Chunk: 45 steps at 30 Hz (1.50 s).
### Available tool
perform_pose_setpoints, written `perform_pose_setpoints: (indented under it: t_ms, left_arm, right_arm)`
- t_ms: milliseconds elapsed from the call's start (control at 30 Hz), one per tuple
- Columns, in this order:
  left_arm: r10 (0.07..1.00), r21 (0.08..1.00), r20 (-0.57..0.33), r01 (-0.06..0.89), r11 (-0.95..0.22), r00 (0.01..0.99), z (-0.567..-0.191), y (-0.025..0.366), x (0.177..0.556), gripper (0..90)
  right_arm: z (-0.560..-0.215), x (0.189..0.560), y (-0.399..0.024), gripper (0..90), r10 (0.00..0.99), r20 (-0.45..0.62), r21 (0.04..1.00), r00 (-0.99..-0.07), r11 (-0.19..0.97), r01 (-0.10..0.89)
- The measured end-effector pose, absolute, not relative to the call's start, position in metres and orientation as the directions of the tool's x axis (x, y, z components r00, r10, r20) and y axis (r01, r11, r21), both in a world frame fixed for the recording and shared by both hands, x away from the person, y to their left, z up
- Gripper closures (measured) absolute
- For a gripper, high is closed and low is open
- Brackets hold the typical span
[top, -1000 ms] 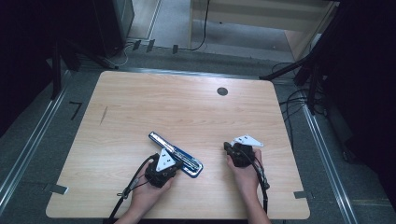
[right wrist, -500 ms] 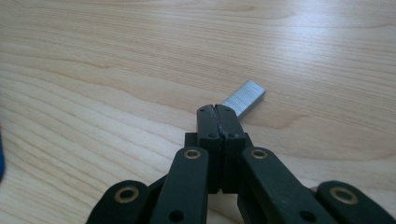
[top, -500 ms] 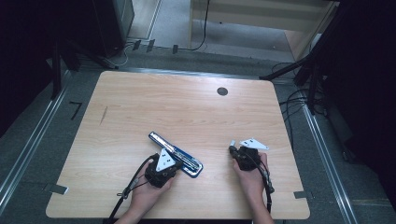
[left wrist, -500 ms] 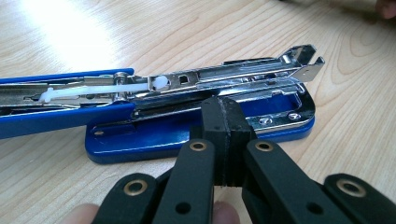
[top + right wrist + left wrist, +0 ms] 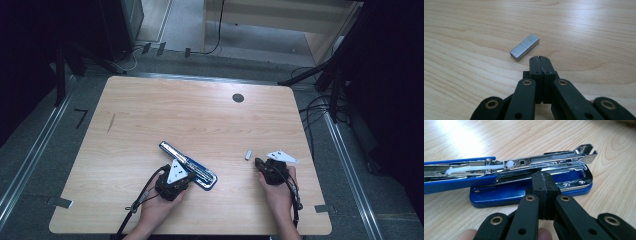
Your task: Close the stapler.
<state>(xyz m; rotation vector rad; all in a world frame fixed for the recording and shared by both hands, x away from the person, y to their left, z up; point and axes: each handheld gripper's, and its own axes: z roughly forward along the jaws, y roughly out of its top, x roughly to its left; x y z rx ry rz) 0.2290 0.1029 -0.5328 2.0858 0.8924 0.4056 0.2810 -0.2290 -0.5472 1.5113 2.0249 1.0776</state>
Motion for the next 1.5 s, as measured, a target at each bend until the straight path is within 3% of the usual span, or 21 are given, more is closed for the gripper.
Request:
perform_pose_setpoints:
  t_ms: [400, 567, 767, 1133, 1500]
  left_arm:
    - [0.716, 0.786, -0.022, 0.454, -0.419, 0.698, -0.533, 0.103, 0.229, 90.0]
    - [0.716, 0.786, -0.022, 0.455, -0.419, 0.698, -0.533, 0.103, 0.229, 90.0]
    - [0.717, 0.786, -0.015, 0.452, -0.422, 0.697, -0.533, 0.102, 0.229, 90.0]
    - [0.717, 0.786, -0.017, 0.453, -0.422, 0.697, -0.533, 0.103, 0.229, 90.0]
    - [0.716, 0.786, -0.021, 0.454, -0.420, 0.698, -0.533, 0.103, 0.229, 90.0]
  right_arm:
    - [-0.537, 0.281, -0.243, 89.1, 0.920, 0.143, 0.796, -0.365, 0.112, 0.594]
    - [-0.532, 0.283, -0.246, 80.8, 0.912, 0.162, 0.797, -0.376, 0.104, 0.595]
    - [-0.533, 0.285, -0.232, 90.0, 0.909, 0.178, 0.790, -0.377, 0.097, 0.606]
    - [-0.536, 0.307, -0.190, 90.0, 0.899, 0.167, 0.772, -0.404, 0.136, 0.621]
    - [-0.541, 0.305, -0.200, 90.0, 0.908, 0.164, 0.756, -0.385, 0.135, 0.641]
